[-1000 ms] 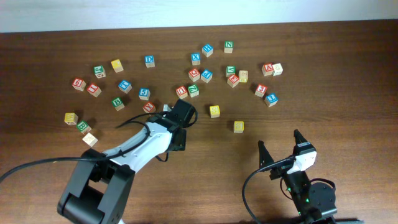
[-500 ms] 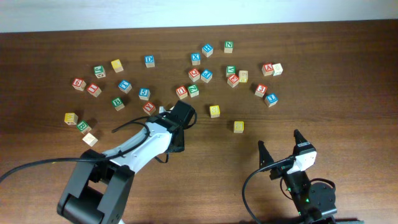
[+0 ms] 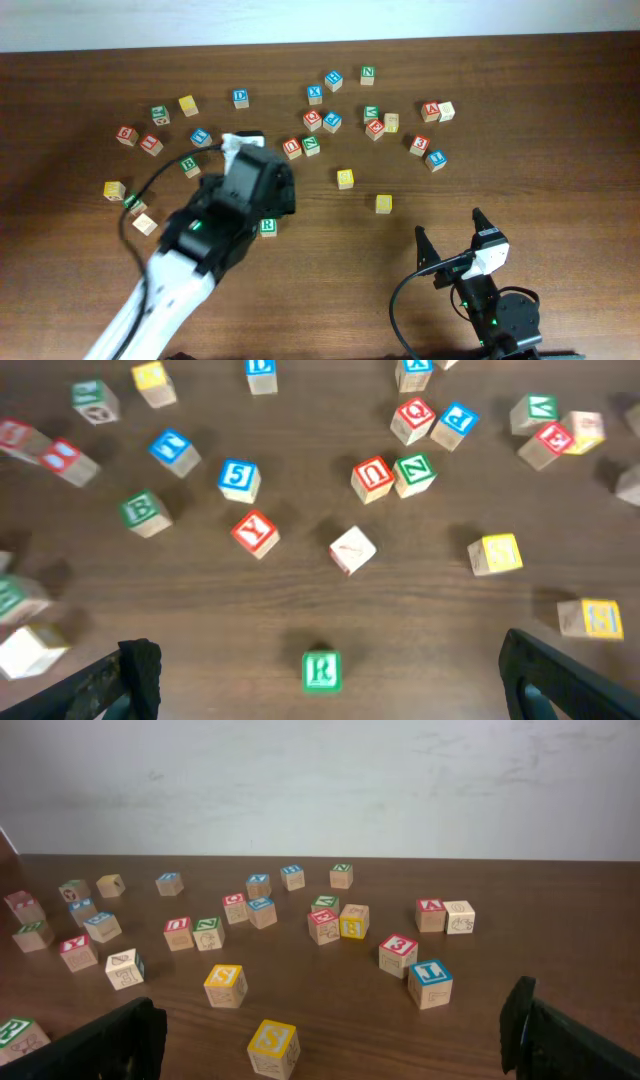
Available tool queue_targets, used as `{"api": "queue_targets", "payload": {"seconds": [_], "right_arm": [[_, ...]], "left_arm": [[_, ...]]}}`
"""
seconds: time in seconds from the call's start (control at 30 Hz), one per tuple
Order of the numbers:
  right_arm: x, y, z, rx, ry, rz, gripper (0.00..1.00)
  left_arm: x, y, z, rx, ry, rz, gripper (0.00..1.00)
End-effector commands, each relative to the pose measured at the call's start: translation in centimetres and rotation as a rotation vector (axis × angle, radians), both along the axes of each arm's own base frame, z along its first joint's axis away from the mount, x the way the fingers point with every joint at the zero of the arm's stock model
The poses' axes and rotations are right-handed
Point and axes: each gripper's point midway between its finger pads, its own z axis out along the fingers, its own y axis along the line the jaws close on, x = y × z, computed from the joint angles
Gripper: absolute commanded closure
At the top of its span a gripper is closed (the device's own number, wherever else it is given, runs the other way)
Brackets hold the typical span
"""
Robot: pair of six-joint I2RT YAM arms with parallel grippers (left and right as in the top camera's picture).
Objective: Spell out RSS
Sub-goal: 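Move the left gripper to a yellow S block and grasp it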
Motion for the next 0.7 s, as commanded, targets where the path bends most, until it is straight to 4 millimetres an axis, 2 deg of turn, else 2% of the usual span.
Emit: {"api": "queue_targets", "payload": {"seconds": [0.0,0.1,0.17,0.27,0.3,0.37,0.43,0.47,0.57,0.67], "right_arm": [[0.0,-0.1,-0.2,0.003,0.003,-0.001,0.02],[0.0,-0.1,-0.2,0.003,0.003,-0.001,0.02],[0.0,-0.1,-0.2,0.003,0.003,-0.001,0.02],[0.0,-0.1,-0.2,0.003,0.003,-0.001,0.02],[0.0,-0.1,-0.2,0.004,0.003,-0.001,0.02],[0.0,-0.1,-0.2,0.003,0.003,-0.001,0.02],[0.0,-0.1,-0.2,0.003,0.003,-0.001,0.02],[0.0,-0.1,-0.2,0.003,0.003,-0.001,0.02],[0.0,-0.1,-0.2,0.003,0.003,-0.001,0.02],[0.0,-0.1,-0.2,0.003,0.003,-0.001,0.02]], "left_arm": [[-1.3,1.4,2.4,0.009,-0.052,0.002,0.01],[-1.9,1.7,2.9,0.005,-0.056,0.000,0.01],[-1.9,1.1,2.8,-0.017,-0.050,-0.017,0.01],[-0.7,-2.5,2.5,-0.150,-0.040,-0.113,0.00],[0.2,-3.0,2.0,-0.163,-0.039,-0.099,0.00],[1.8,-3.9,0.2,-0.167,-0.010,-0.075,0.00],[4.2,-5.6,-2.6,-0.139,0.058,-0.068,0.00],[5.1,-6.6,-3.3,-0.129,0.077,-0.076,0.01],[8.3,-11.2,-5.4,-0.130,0.134,-0.132,0.00],[9.5,-15.1,-7.9,-0.121,0.178,-0.174,0.02]]}}
